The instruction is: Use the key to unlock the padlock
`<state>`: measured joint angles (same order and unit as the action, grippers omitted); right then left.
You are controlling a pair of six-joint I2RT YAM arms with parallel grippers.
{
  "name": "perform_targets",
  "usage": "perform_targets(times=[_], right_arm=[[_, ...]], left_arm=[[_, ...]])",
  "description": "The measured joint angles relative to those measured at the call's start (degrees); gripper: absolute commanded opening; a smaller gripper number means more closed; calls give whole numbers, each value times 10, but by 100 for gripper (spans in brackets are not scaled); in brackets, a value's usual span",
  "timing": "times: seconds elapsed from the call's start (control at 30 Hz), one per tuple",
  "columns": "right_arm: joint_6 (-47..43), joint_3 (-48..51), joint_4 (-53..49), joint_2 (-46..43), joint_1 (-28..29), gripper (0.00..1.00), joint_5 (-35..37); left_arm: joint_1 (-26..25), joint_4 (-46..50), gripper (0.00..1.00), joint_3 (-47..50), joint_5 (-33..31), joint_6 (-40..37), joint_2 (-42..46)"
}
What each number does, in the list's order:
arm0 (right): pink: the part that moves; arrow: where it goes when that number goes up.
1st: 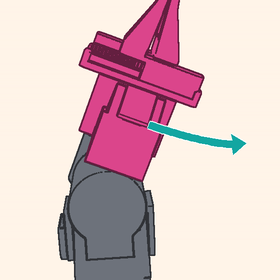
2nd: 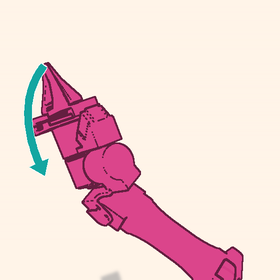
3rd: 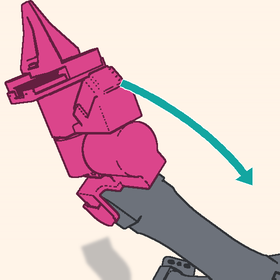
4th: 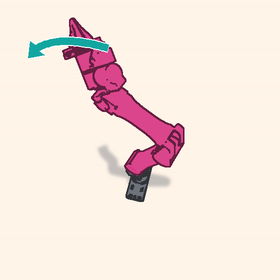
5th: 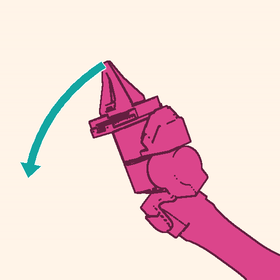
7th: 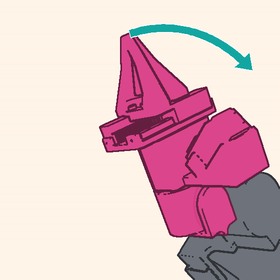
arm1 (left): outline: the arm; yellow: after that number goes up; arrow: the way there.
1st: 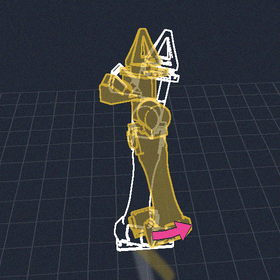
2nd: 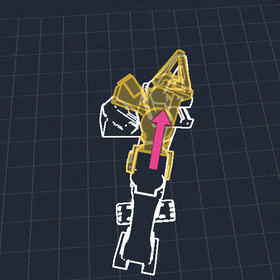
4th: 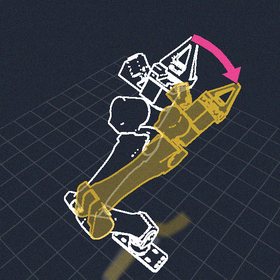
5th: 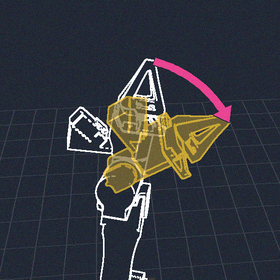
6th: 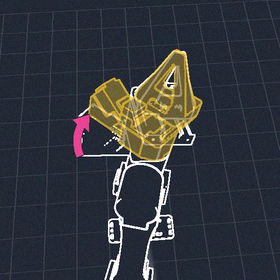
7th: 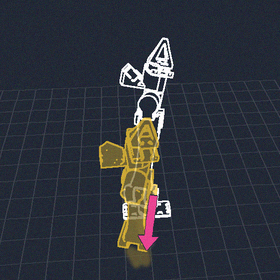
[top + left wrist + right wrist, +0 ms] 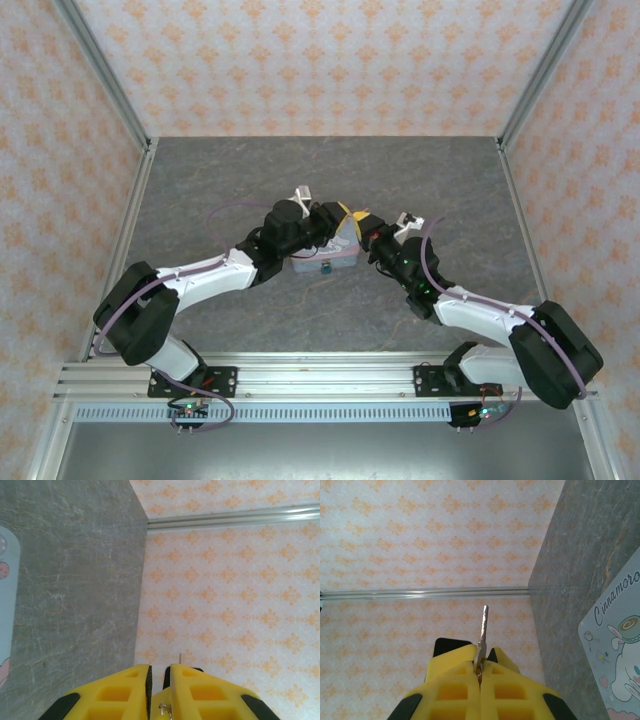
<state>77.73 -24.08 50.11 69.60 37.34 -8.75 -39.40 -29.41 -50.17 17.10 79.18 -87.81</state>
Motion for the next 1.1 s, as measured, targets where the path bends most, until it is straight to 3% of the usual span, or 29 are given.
perform_targets(times=[0.67, 0.83, 0.87, 0.97, 1.03, 1.1], right_arm=[[3, 5, 1, 0, 0, 0, 2], [5, 9, 1, 0, 0, 0, 3], [5, 10, 1, 0, 0, 3, 4], [9, 15, -1, -3, -1, 50, 4], [8, 25, -14, -21, -2, 60, 4], [5, 41, -40, -59, -7, 64, 4]], left_arm=[[-19, -15, 13, 5, -28, 16, -5], [-22, -19, 1, 5, -32, 19, -10], [-22, -19, 0, 5, -32, 18, -11], [-22, -21, 0, 5, -32, 18, -15], [-21, -18, 0, 5, -32, 10, -15], [-16, -12, 0, 4, -30, -10, -15]])
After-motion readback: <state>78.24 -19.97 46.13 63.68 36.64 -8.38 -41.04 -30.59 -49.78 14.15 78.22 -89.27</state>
